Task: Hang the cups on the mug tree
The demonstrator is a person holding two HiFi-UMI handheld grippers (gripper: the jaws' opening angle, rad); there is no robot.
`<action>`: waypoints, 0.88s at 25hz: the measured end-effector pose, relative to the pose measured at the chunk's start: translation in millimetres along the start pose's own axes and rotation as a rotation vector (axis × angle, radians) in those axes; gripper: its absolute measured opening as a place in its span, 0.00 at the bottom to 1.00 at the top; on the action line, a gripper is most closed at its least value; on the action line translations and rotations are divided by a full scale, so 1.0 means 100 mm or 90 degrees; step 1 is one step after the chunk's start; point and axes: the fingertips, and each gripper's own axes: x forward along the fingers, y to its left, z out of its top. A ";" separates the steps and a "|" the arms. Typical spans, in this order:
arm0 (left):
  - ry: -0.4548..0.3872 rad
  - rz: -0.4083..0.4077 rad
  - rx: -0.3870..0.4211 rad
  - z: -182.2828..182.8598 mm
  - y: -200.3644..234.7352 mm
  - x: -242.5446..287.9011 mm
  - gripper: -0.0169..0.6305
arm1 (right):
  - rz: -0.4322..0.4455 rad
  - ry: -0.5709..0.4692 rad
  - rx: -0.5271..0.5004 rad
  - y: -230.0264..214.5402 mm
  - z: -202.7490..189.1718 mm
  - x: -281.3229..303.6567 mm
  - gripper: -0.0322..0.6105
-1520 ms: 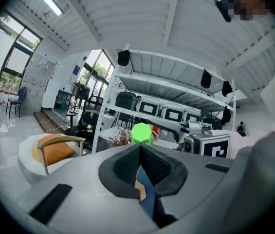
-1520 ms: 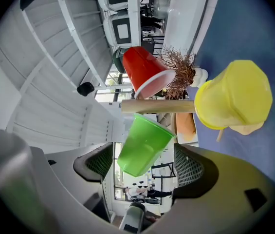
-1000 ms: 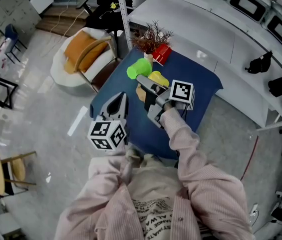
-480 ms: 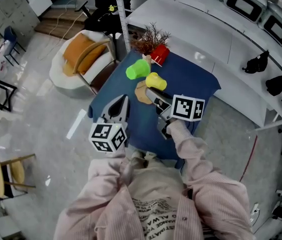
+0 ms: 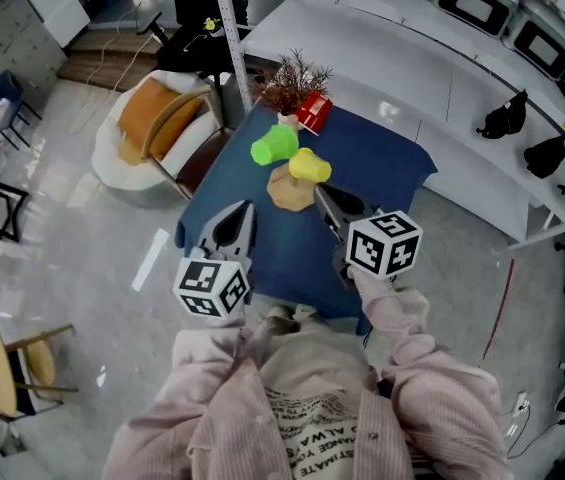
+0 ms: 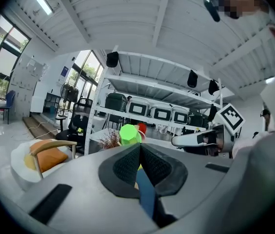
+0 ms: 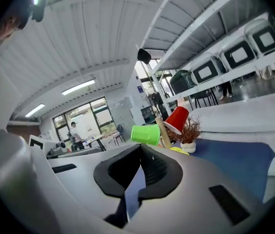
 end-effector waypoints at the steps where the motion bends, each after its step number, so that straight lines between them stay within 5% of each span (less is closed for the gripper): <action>1: -0.001 -0.002 0.004 0.01 0.00 -0.01 0.02 | -0.007 -0.007 -0.024 0.00 0.02 -0.04 0.05; 9: -0.036 -0.001 0.037 0.22 0.01 -0.18 0.02 | -0.029 -0.075 -0.152 0.09 0.17 -0.37 0.05; 22: -0.069 0.037 0.065 0.40 0.15 -0.41 0.02 | -0.079 -0.146 -0.181 -0.04 0.35 -0.72 0.05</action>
